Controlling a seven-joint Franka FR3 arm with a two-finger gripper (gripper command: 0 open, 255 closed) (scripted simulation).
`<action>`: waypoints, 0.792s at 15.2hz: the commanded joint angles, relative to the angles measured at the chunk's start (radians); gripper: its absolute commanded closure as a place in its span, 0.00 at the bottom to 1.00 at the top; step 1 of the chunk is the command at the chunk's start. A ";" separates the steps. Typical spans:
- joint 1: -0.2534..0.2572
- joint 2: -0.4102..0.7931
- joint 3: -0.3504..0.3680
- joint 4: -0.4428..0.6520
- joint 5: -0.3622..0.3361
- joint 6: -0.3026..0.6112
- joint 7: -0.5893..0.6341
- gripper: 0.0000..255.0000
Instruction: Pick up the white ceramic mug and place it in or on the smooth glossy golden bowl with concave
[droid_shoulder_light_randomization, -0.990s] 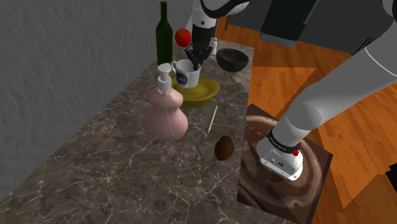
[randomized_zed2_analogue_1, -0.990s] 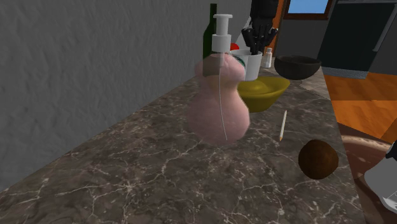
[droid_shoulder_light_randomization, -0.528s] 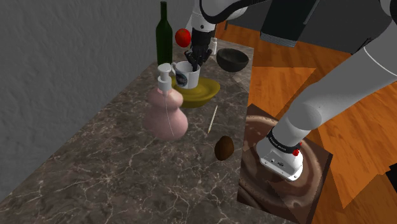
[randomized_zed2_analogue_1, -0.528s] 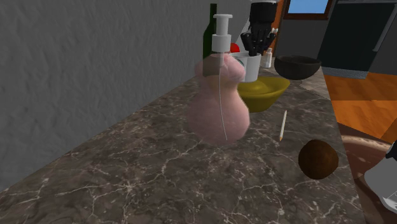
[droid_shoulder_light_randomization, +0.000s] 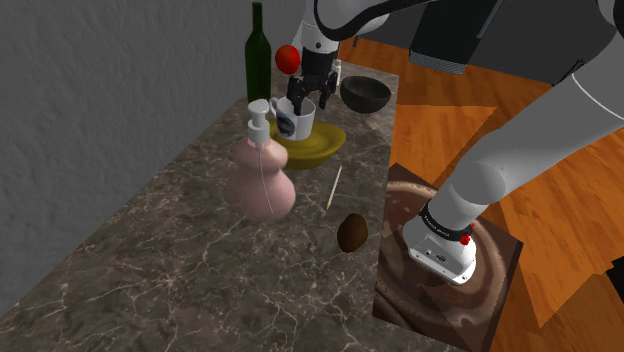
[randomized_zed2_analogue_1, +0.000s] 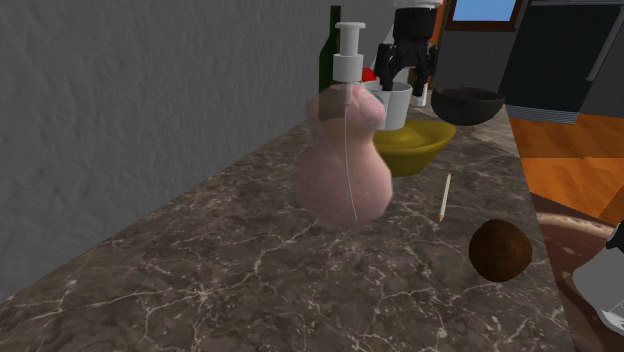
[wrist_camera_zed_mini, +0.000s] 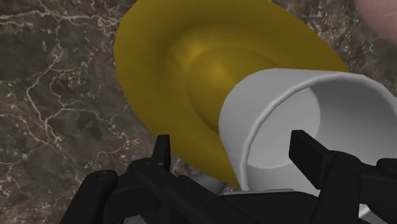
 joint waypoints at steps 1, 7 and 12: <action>0.001 0.006 0.002 0.007 -0.001 -0.001 0.003 0.00; -0.004 -0.026 -0.011 0.106 -0.005 -0.132 0.002 0.00; -0.004 -0.026 -0.011 0.106 -0.005 -0.132 0.002 0.00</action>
